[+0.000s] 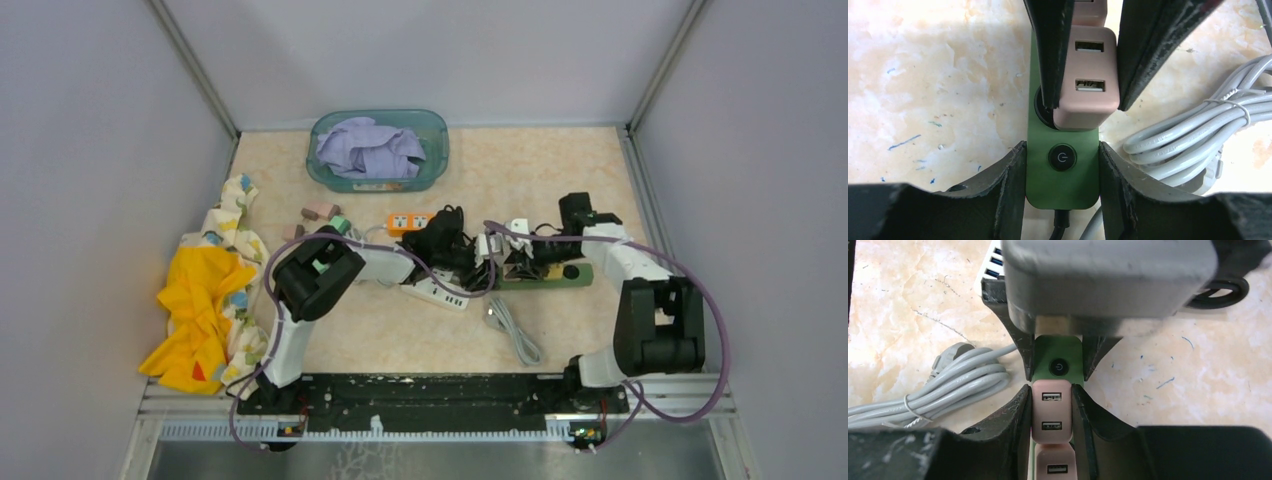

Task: Pull the plug off the socket
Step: Remove the plug from the socket.

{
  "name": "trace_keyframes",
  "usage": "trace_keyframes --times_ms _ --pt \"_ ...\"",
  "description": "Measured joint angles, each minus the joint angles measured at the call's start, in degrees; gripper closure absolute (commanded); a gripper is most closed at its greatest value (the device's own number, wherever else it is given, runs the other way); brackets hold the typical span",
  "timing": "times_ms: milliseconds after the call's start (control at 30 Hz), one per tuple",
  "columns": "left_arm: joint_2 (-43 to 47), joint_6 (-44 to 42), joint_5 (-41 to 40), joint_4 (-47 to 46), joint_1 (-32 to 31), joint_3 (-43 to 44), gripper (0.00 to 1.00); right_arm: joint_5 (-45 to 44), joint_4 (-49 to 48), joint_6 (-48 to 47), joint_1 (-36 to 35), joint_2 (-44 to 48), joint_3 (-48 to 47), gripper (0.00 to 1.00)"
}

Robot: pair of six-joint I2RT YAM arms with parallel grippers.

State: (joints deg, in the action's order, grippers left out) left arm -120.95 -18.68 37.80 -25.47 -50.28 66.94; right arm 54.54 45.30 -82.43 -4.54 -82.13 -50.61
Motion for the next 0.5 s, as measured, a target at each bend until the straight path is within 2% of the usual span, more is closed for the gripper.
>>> trace_keyframes --times_ms 133,300,400,500 --pt "-0.02 -0.20 -0.44 -1.18 -0.31 0.07 1.00 1.75 3.21 -4.92 2.38 0.00 0.00 1.00" --pt "-0.02 -0.31 -0.17 0.20 -0.72 0.07 1.00 0.70 8.72 -14.75 -0.37 -0.24 -0.44 1.00" --pt "0.00 -0.24 0.39 0.61 -0.68 0.07 1.00 -0.09 6.99 -11.52 -2.51 -0.31 -1.18 1.00" --pt "0.00 -0.22 0.39 0.55 -0.22 0.09 1.00 0.20 1.70 -3.02 -2.69 0.02 -0.61 1.00"
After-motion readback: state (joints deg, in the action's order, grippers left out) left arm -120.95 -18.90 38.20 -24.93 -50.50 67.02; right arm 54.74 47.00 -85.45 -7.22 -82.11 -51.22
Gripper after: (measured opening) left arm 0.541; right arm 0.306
